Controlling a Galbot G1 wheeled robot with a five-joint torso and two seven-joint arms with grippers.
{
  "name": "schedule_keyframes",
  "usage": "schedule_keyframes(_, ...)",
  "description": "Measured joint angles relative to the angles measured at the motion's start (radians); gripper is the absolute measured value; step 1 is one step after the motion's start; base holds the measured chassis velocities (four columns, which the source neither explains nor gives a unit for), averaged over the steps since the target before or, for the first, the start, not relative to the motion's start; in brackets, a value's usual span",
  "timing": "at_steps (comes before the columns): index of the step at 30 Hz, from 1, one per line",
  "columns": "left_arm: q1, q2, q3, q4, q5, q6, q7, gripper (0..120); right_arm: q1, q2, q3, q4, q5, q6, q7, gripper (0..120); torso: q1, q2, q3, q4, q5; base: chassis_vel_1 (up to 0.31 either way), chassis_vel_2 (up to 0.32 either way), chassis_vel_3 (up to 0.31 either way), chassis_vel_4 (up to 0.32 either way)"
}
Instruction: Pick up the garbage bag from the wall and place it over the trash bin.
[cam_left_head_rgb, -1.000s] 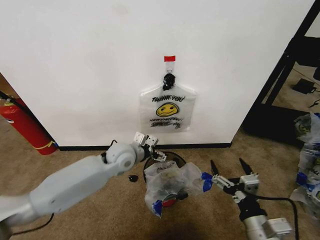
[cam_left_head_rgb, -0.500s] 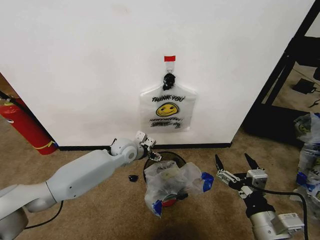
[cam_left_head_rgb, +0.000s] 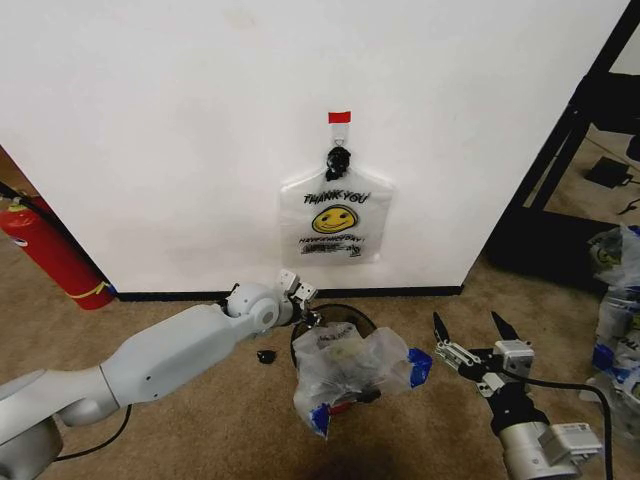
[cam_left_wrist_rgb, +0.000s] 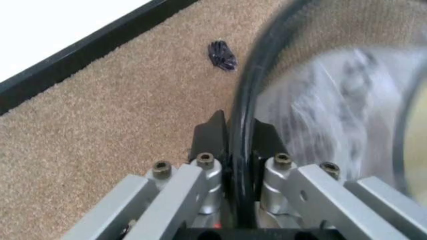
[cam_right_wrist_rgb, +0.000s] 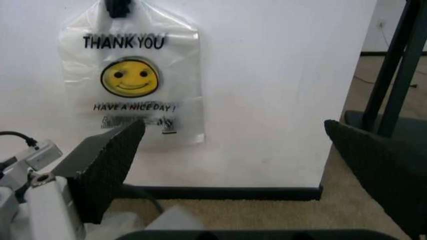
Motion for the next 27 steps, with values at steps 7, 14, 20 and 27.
schedule_keyframes(7, 0.069, 0.031, -0.065, -0.042, -0.038, 0.002, -0.034, 3, 0.010, -0.002, -0.007, -0.001, 0.004, -0.010, 0.012, 100, 0.000, 0.000, 0.000, 0.0002, 0.0000, 0.000, 0.000, 0.000, 0.000)
schedule_keyframes(14, 0.186, 0.056, -0.195, -0.123, -0.116, 0.007, -0.150, 3, 0.020, -0.002, -0.016, -0.007, 0.003, -0.016, 0.020, 100, 0.000, 0.000, 0.000, 0.0003, 0.0004, 0.000, 0.000, 0.000, 0.000)
schedule_keyframes(20, 0.297, 0.061, -0.365, -0.183, -0.165, -0.014, -0.266, 3, 0.034, 0.006, -0.035, -0.016, 0.006, -0.022, 0.032, 100, 0.000, 0.000, 0.000, 0.0003, 0.0002, 0.000, 0.000, 0.000, 0.000)
schedule_keyframes(27, 0.457, 0.057, -0.553, -0.261, -0.165, -0.073, -0.410, 3, 0.060, 0.009, -0.065, -0.032, 0.011, -0.032, 0.044, 100, 0.000, 0.000, 0.000, 0.0004, -0.0001, 0.000, 0.000, 0.000, 0.000)
